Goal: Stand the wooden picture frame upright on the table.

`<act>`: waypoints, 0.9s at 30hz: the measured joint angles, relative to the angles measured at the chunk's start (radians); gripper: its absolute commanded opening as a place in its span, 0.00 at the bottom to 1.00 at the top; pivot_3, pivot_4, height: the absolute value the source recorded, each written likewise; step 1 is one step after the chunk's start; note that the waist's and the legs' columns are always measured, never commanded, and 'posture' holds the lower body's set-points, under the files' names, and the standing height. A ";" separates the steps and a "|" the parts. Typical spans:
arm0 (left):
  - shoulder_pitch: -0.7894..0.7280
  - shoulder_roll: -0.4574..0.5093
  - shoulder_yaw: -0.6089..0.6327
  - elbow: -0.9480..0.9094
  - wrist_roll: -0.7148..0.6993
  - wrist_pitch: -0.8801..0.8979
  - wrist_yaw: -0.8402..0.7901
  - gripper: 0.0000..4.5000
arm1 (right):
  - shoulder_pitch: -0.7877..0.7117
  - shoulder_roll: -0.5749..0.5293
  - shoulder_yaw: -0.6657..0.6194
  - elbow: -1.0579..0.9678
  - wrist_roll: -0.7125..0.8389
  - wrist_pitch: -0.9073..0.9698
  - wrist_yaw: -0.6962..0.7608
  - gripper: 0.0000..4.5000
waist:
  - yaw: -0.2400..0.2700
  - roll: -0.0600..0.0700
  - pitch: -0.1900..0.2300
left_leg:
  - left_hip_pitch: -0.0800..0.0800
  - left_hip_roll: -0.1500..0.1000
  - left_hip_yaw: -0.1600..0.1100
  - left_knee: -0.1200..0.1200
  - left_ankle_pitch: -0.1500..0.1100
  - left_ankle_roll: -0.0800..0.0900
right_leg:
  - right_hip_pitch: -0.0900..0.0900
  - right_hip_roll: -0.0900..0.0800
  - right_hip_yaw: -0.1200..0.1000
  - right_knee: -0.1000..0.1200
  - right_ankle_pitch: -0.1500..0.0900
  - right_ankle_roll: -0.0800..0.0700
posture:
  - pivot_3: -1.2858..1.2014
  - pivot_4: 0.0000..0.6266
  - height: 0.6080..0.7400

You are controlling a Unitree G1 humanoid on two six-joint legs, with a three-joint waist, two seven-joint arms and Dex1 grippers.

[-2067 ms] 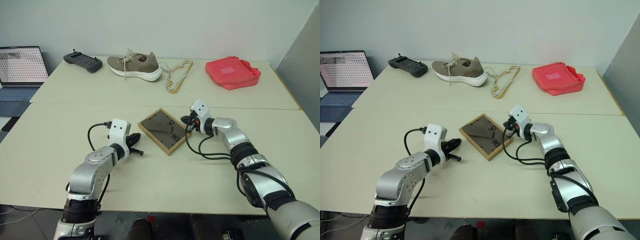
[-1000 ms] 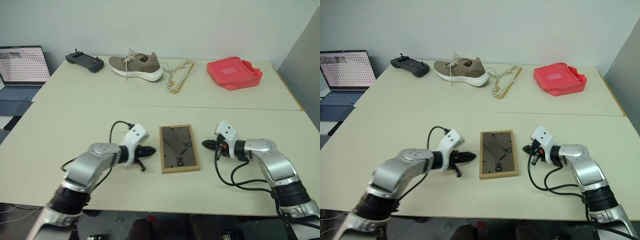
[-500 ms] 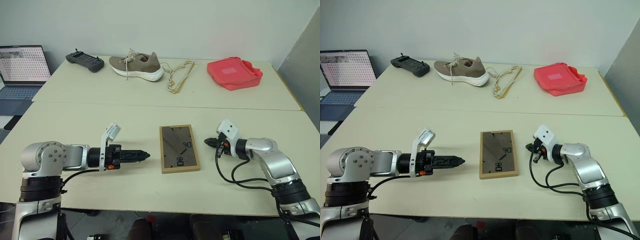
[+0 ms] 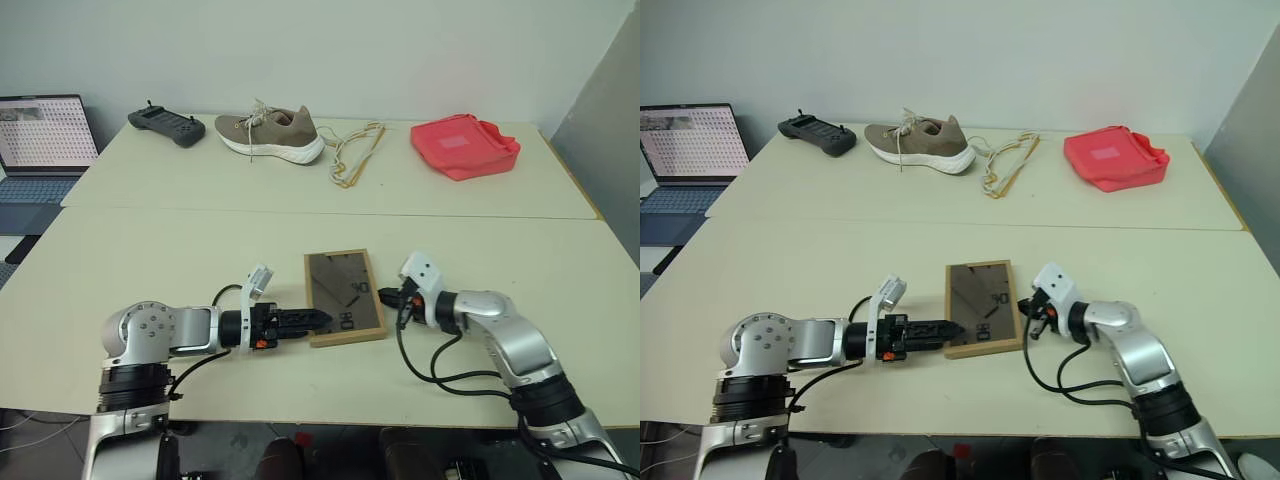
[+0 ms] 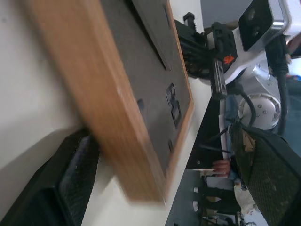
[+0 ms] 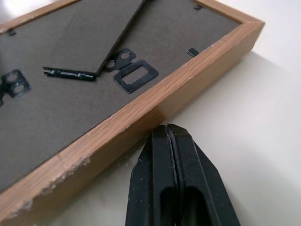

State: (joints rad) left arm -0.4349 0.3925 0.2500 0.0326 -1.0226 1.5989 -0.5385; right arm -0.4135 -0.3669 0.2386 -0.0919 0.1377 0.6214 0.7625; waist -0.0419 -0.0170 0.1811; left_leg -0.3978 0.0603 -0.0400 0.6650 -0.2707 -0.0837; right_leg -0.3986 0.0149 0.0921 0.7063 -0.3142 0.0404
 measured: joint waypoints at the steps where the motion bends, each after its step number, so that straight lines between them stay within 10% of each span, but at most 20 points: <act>1: 0.002 -0.022 0.002 -0.004 0.002 -0.002 0.009 1.00 | -0.003 0.011 0.009 -0.002 0.001 0.003 -0.003 0.00 | 0.006 0.000 0.000 | 0.000 0.000 0.000 0.000 0.000 0.000 | 0.001 0.000 0.000 -0.001 0.000 0.000 | 0.52 0.24 1.00; 7: 0.015 -0.069 0.035 -0.028 0.000 0.002 0.058 0.90 | 0.009 0.003 0.020 -0.020 0.000 0.020 -0.018 0.00 | 0.015 0.000 0.000 | 0.001 0.000 -0.001 0.000 0.000 0.000 | 0.004 -0.002 -0.003 -0.004 0.000 0.000 | 0.52 0.24 1.00; 20: 0.031 -0.002 0.110 -0.033 -0.122 0.012 0.157 0.29 | 0.032 -0.066 -0.013 0.009 0.002 -0.056 -0.022 0.00 | 0.008 0.000 0.000 | 0.001 0.000 -0.003 -0.001 0.000 0.000 | 0.004 -0.001 -0.003 -0.005 0.000 0.000 | 0.52 0.24 1.00; 27: -0.057 0.037 0.107 -0.053 -0.175 0.012 0.198 0.29 | -0.149 -0.109 -0.202 -0.034 0.237 0.150 0.060 0.11 | 0.009 -0.001 0.001 | 0.000 0.000 -0.004 -0.001 0.000 0.000 | 0.004 0.000 -0.005 -0.006 0.000 0.000 | 0.52 0.24 1.00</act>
State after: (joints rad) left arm -0.4918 0.4291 0.3572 -0.0209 -1.1973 1.6104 -0.3407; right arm -0.5627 -0.4757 0.0371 -0.1258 0.3750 0.7709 0.8226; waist -0.0325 -0.0182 0.1825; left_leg -0.3982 0.0605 -0.0445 0.6638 -0.2708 -0.0837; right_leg -0.3950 0.0149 0.0875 0.7005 -0.3140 0.0406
